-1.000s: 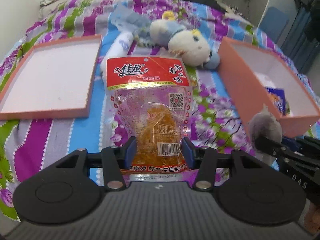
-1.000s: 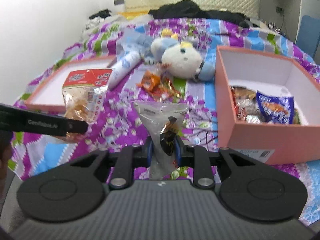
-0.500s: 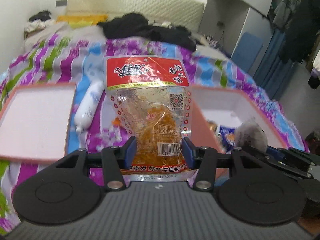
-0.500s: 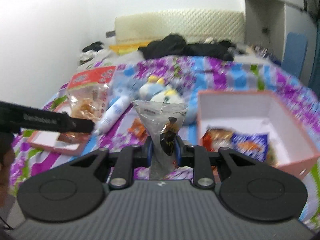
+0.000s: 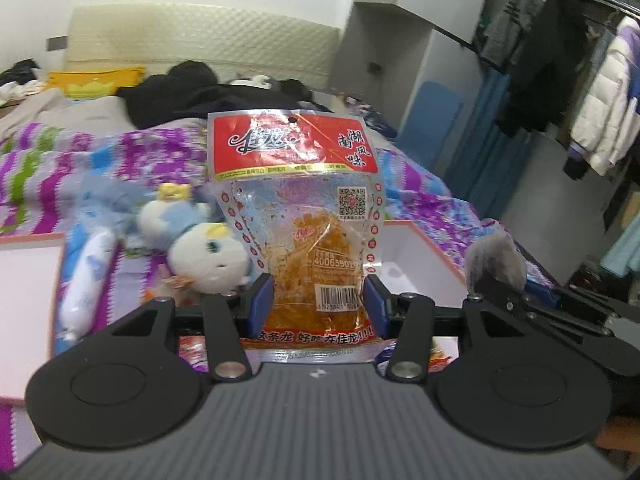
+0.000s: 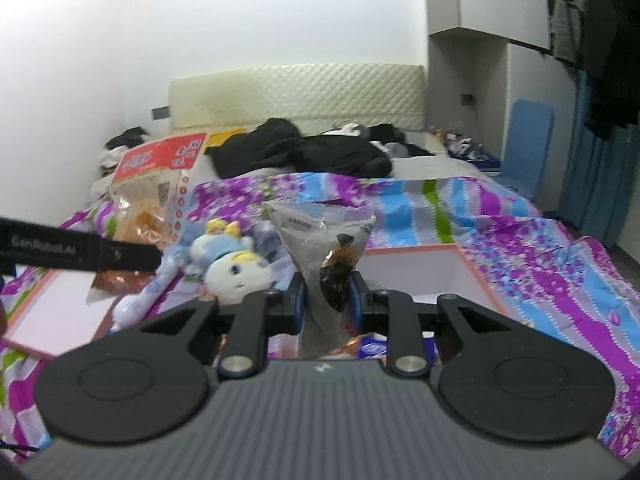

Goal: Organize snacks
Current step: 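Carry the red-labelled pack with the left gripper while the right carries the clear bag to the deep box, then open both grippers to drop the red-labelled pack and clear bag into the box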

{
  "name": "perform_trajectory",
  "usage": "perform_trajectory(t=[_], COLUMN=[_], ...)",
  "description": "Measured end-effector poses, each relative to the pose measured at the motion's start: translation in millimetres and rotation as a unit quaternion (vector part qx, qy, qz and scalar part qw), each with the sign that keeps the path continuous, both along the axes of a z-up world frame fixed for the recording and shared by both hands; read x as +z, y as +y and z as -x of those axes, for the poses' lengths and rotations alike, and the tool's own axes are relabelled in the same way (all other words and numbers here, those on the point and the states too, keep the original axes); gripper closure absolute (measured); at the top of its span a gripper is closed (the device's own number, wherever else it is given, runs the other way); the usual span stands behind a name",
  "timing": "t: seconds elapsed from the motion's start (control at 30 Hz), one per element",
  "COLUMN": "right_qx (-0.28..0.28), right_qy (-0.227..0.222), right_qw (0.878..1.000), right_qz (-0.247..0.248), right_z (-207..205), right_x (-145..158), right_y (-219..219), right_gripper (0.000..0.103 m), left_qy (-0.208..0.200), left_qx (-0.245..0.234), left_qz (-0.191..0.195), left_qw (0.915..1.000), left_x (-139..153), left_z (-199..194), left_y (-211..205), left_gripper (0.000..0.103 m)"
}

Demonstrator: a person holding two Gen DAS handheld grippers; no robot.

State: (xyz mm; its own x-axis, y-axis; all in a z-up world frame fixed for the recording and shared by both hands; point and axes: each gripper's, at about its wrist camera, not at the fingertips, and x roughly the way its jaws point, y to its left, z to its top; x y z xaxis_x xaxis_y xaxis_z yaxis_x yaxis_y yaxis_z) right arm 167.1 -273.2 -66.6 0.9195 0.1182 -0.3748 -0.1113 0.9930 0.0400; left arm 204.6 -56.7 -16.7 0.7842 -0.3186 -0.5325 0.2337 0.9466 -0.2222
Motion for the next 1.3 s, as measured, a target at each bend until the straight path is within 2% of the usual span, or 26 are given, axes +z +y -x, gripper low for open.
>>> perform_trajectory(t=[0.23, 0.43, 0.67, 0.8, 0.83, 0.9, 0.97, 1.07, 1.3], right_qx=[-0.043, -0.067, -0.082, -0.084, -0.088, -0.096, -0.102, -0.103, -0.093], right_qy=[0.028, 0.069, 0.115, 0.135, 0.137, 0.142, 0.142, 0.137, 0.107], right_qw=[0.999, 0.995, 0.99, 0.987, 0.986, 0.985, 0.984, 0.985, 0.989], right_qz=[-0.004, -0.005, -0.026, -0.035, -0.036, -0.035, -0.035, -0.036, -0.035], right_z=[-32, -68, -95, -103, -105, -108, -107, -104, -86], right_x=[-24, -56, -98, -113, -115, -120, -120, -115, -86], right_y=[-46, -75, -92, -93, -93, -95, -95, -96, -85], right_gripper=[0.077, 0.077, 0.077, 0.076, 0.076, 0.075, 0.075, 0.057, 0.056], left_qy=[0.033, 0.081, 0.125, 0.139, 0.141, 0.144, 0.143, 0.141, 0.104], left_qx=[-0.042, -0.071, -0.102, -0.105, -0.105, -0.104, -0.095, -0.092, -0.085], left_qz=[0.001, -0.009, -0.02, -0.025, -0.025, -0.03, -0.033, -0.025, -0.017], left_qw=[0.9985, 0.9941, 0.9867, 0.9843, 0.9841, 0.9836, 0.9846, 0.9854, 0.9909], left_x=[-24, -62, -104, -118, -120, -123, -123, -115, -81], left_z=[-49, -97, -139, -151, -154, -157, -158, -155, -128], left_y=[-56, -94, -123, -126, -126, -125, -123, -117, -100], left_gripper=[0.048, 0.048, 0.048, 0.047, 0.047, 0.036, 0.033, 0.026, 0.026])
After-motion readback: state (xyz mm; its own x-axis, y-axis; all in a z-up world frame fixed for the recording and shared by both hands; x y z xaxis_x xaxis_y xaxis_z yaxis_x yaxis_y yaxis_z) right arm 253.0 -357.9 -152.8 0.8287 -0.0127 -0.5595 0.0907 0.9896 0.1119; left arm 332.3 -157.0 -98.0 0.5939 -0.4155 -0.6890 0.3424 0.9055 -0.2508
